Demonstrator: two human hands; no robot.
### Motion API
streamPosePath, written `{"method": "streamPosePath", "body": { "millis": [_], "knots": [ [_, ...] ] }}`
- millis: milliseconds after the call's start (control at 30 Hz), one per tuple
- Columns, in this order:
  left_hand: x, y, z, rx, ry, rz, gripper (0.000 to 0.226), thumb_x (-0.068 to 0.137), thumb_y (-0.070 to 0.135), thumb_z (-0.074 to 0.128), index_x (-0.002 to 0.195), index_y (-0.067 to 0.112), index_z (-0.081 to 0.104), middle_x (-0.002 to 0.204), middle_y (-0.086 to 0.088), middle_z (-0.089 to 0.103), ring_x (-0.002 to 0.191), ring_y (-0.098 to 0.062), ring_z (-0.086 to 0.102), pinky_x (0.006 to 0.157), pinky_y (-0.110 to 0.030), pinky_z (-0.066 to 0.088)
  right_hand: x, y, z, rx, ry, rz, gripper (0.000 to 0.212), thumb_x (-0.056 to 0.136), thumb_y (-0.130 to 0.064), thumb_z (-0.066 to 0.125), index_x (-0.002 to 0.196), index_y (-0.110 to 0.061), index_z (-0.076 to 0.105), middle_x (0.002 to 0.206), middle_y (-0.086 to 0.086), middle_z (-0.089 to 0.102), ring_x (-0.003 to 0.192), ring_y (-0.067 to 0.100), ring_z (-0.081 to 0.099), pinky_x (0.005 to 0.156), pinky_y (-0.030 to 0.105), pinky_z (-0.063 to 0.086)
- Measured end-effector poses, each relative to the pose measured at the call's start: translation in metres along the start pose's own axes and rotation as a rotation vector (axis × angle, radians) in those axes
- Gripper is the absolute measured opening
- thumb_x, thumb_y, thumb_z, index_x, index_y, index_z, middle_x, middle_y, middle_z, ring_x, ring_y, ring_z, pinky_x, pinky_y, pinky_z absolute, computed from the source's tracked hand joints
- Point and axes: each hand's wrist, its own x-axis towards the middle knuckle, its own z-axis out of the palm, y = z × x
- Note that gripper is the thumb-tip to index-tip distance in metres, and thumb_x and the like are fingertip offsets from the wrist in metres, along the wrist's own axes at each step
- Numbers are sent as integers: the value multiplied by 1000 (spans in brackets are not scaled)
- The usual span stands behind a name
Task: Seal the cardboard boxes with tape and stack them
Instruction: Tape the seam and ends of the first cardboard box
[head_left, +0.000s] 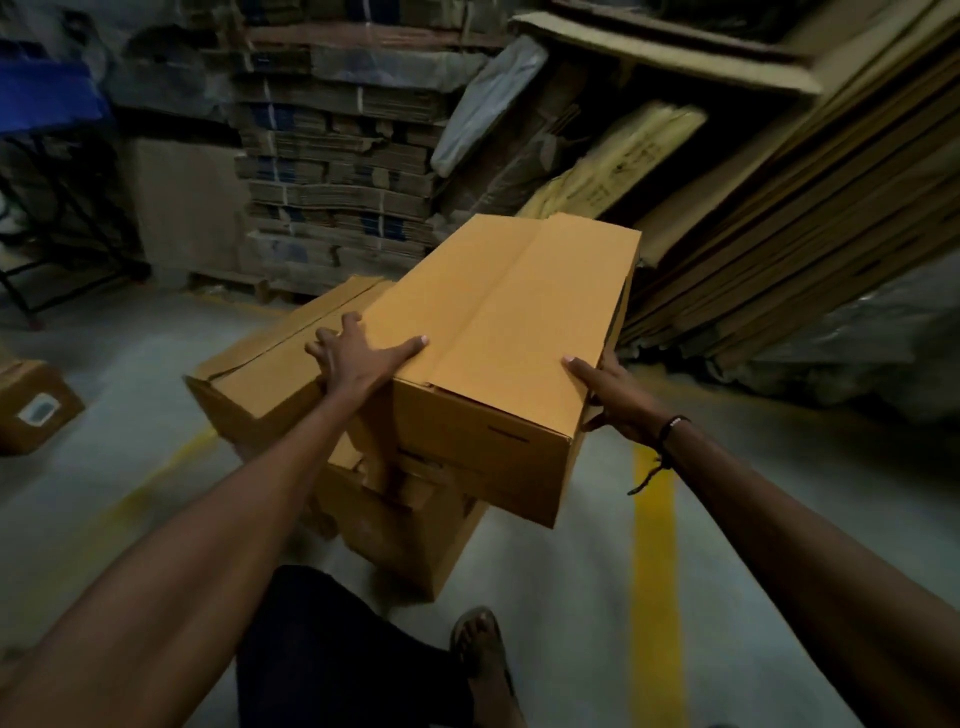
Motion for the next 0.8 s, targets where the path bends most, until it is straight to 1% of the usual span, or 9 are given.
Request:
{"method": "streamPosePath", "body": {
  "millis": [67,133,200,267,367,533,633,733,800],
  "knots": [
    [-16,29,17,-13,-21,49,109,62,84,76,146,25,38,146,-16,32,138,-41,27,104,-54,39,-29,4,-29,15,59,-23,73,91,-55,67,146,-49,20,147,0,48,127,33,53,94,70,49],
    [-37,59,37,-36,-72,108,109,60,86,75,144,27,40,146,-15,32,139,-41,26,105,-57,38,-63,12,-56,7,130,-46,83,80,-63,75,139,-57,17,146,-4,49,124,29,55,90,69,51],
    [-57,84,61,-57,-122,161,109,59,86,75,145,27,41,151,-14,29,143,-42,23,108,-65,37,-96,24,-82,12,201,-33,99,67,-69,81,142,-54,18,146,-4,48,124,28,55,89,68,52],
    [-82,107,87,-63,-176,224,109,60,87,74,145,27,41,154,-13,28,145,-43,21,108,-69,35,-130,39,-108,23,291,2,114,62,-68,84,151,-44,16,149,-1,44,128,31,50,92,70,50],
    [-118,139,129,-49,-272,290,111,59,90,71,145,24,44,152,-16,31,143,-44,23,106,-66,36,-173,66,-145,33,395,56,123,58,-66,84,155,-39,15,152,3,40,131,34,48,91,69,51],
    [-157,159,217,8,-522,418,132,51,104,54,149,17,45,158,-22,34,149,-46,21,119,-61,24,-217,129,-192,-1,565,155,118,58,-72,81,154,-38,22,149,4,45,122,32,54,74,53,61],
    [-179,157,266,85,-652,462,115,68,90,63,153,17,41,159,-23,35,151,-43,23,121,-60,14,-222,171,-210,-25,629,232,113,60,-73,79,152,-36,25,140,3,50,113,30,59,74,51,62],
    [-194,149,314,88,-722,450,111,66,85,70,151,20,40,154,-23,36,145,-45,28,118,-56,23,-214,223,-224,49,668,289,105,68,-67,82,152,-38,25,136,1,52,112,30,59,81,56,60],
    [-194,144,348,70,-740,409,113,62,81,78,148,22,36,151,-21,36,142,-45,28,115,-56,29,-198,262,-232,115,679,309,107,65,-67,84,151,-41,26,139,-2,53,114,28,59,85,59,59]
  ]
}}
